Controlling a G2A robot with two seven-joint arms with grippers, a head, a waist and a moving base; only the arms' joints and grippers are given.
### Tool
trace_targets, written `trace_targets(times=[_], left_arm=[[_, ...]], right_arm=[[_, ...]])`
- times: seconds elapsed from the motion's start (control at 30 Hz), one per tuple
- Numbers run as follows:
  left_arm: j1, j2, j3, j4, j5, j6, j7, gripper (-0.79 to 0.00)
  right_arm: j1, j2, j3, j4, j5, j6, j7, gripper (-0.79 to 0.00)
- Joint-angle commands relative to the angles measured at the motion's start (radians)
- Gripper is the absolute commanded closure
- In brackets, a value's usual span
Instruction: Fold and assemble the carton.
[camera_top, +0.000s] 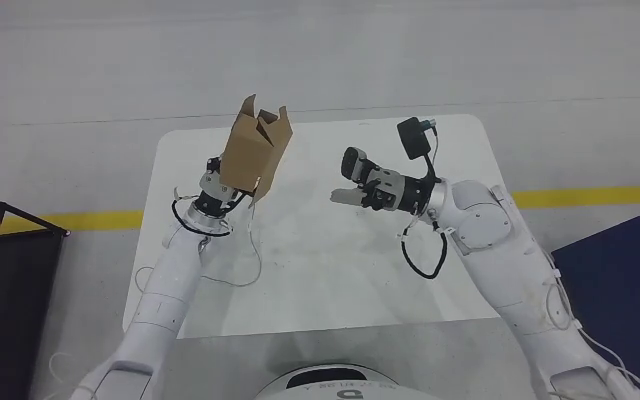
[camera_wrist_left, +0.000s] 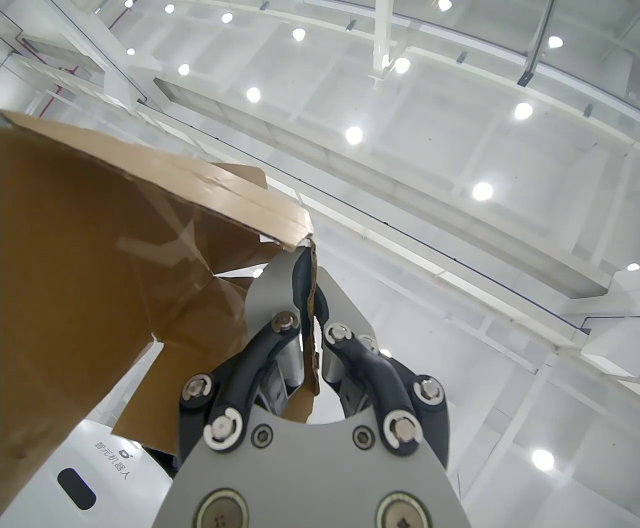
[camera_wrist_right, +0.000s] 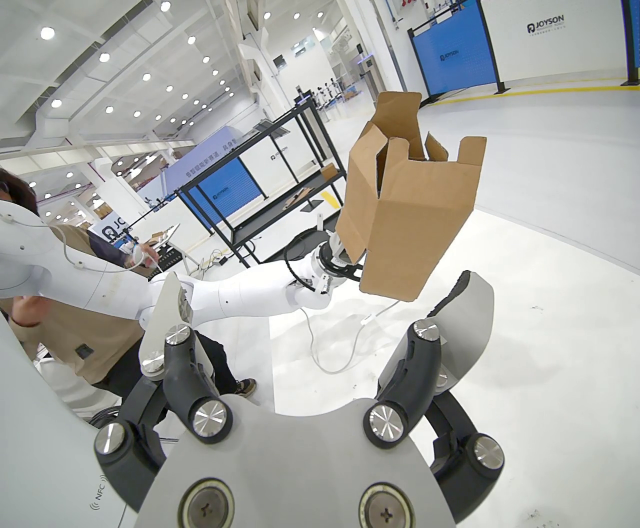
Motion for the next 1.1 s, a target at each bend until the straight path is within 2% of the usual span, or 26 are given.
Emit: trace_targets(times=[0.0, 0.5, 0.57, 0.7, 0.8, 0.93, 1.07], left_arm=[[0.0, 0.0, 0.0, 0.0, 0.0, 0.0, 0.0, 0.0], [0.0, 0.0, 0.0, 0.0, 0.0, 0.0, 0.0, 0.0], [-0.005, -0.001, 0.0, -0.02, -0.005, 0.012, 0.032, 0.0], [-0.063, -0.008, 0.01, -0.05, -0.05, 0.101, 0.089, 0.0], [-0.106, -0.026, 0.054, -0.057, -0.143, 0.207, 0.097, 0.0], [-0.161, -0.042, 0.124, -0.024, -0.149, 0.337, 0.115, 0.0], [-0.203, -0.06, 0.179, 0.017, -0.138, 0.375, 0.1, 0.0]], right_arm=[[0.0, 0.0, 0.0, 0.0, 0.0, 0.0, 0.0, -0.785], [-0.004, -0.001, -0.004, 0.003, -0.002, -0.001, -0.008, -0.785], [-0.002, -0.002, -0.001, 0.034, -0.005, -0.011, -0.032, -0.785], [0.049, 0.0, 0.016, 0.089, -0.03, -0.023, -0.026, -0.785], [0.076, 0.008, 0.065, 0.091, -0.038, -0.046, -0.012, -0.785], [0.076, 0.019, 0.144, 0.111, -0.115, -0.068, -0.057, -0.785], [0.072, 0.019, 0.139, 0.146, -0.178, -0.073, -0.097, -0.785]])
